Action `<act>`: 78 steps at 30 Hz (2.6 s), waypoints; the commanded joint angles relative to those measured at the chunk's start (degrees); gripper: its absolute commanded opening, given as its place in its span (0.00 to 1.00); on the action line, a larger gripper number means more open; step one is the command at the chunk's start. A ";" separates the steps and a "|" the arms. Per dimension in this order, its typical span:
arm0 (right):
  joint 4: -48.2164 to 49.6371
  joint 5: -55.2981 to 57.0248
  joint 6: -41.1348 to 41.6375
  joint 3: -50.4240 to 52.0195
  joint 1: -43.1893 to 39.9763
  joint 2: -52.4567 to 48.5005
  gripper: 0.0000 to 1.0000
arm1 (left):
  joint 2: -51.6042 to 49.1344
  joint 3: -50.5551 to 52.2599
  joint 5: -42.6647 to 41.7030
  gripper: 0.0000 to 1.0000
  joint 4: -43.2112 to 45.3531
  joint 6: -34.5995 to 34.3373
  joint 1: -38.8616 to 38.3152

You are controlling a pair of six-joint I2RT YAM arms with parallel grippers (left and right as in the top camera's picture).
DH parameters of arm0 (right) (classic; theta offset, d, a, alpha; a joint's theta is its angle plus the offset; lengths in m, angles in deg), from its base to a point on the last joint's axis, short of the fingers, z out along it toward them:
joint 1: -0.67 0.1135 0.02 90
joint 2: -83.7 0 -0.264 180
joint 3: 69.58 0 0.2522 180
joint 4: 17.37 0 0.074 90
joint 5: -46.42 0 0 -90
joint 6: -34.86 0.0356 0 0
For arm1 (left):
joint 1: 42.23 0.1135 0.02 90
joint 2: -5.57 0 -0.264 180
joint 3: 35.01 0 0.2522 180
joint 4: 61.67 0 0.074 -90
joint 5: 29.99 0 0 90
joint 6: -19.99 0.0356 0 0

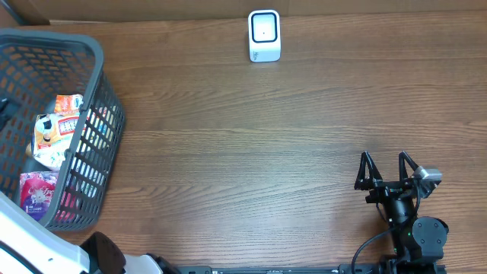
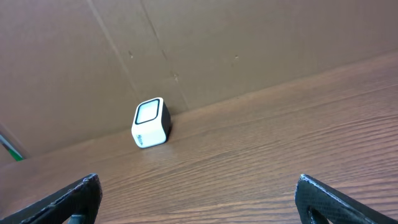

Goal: Scan the item barcode
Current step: 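Reach the left gripper into the basket and grasp the purple pad pack, then lift the purple pack out and set it on the table center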

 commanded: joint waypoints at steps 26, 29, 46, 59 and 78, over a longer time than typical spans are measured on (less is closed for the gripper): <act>0.24 0.55 -0.02 0.59 0.24 0.46 1.00 | -2.45 56.65 13.35 1.00 35.15 -14.32 1.11; 0.24 0.55 -0.02 0.59 0.24 0.46 1.00 | -2.60 60.04 13.35 1.00 39.36 -14.29 1.18; 0.24 0.55 -0.02 0.59 0.24 0.46 1.00 | -10.32 67.08 13.07 0.21 47.89 -14.32 1.18; 0.24 0.55 -0.02 0.59 0.24 0.46 1.00 | -3.65 49.62 9.62 0.04 31.52 -15.15 1.11; 0.24 0.55 -0.02 0.59 0.24 0.46 1.00 | 11.02 22.23 -75.12 0.04 21.97 13.79 -3.85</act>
